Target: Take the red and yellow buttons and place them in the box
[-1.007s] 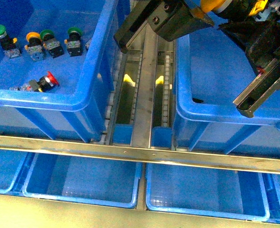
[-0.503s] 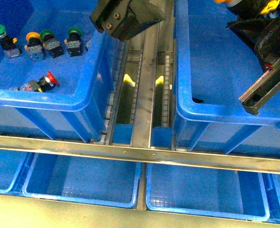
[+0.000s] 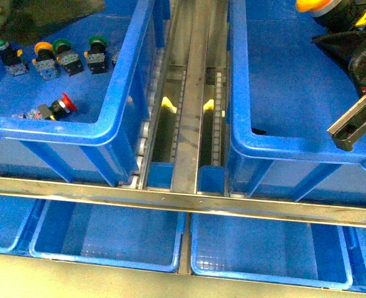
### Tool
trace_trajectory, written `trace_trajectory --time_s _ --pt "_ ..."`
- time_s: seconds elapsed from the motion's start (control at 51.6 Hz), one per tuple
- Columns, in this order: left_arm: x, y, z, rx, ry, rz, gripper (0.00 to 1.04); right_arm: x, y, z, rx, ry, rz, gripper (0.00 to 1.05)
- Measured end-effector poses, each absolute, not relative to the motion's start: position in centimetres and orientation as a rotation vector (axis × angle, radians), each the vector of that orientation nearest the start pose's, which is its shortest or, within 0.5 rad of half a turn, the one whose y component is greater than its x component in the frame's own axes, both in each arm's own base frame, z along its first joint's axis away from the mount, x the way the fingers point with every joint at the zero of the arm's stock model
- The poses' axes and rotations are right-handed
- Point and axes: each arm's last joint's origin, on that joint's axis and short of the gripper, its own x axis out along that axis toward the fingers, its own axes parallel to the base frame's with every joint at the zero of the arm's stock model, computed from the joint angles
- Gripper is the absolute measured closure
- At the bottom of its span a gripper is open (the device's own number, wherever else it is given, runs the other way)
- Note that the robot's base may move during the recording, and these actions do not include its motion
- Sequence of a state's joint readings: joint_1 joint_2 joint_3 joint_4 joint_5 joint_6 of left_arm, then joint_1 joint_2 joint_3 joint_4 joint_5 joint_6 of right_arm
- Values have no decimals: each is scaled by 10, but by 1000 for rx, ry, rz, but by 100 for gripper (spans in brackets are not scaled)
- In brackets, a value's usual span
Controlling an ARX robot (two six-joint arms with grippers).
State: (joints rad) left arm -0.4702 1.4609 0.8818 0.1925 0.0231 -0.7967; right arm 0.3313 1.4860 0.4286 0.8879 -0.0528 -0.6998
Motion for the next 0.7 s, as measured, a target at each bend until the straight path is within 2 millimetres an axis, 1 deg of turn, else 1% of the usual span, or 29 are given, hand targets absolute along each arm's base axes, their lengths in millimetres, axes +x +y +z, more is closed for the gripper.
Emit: trace_trajectory --time_s 0.097,0.174,0.29,0.329,0.445,0.484,0.503,0.542,0.581,0.62,0.639,0.697 --pt "263 -125 243 -618 505 -277 8 252 81 167 -707 42 405 78" --pt "241 -106 236 -554 482 -233 8 254 76 171 -685 51 381 78" --pt "212 -79 226 -478 467 -178 8 256 66 183 -633 53 334 78" --pt "200 -67 222 -452 454 -141 8 255 63 186 -624 50 323 78" --pt "173 -37 210 -427 427 -30 8 252 53 197 -568 51 299 78" --pt "164 -26 202 -358 307 16 14 250 49 201 -545 57 288 78" --pt "158 -21 197 -320 213 14 20 249 47 203 -537 58 283 78" --pt "147 -16 192 -228 90 10 29 246 43 207 -508 66 275 78" --pt "137 -14 184 -141 45 3 38 244 41 209 -482 71 275 78" --pt "130 -13 179 -97 25 -7 47 242 38 212 -452 82 271 78" --pt "128 -12 180 -73 9 -15 52 241 37 212 -441 87 272 78" --pt "126 -7 181 -47 -3 -30 63 238 36 211 -423 102 270 78"
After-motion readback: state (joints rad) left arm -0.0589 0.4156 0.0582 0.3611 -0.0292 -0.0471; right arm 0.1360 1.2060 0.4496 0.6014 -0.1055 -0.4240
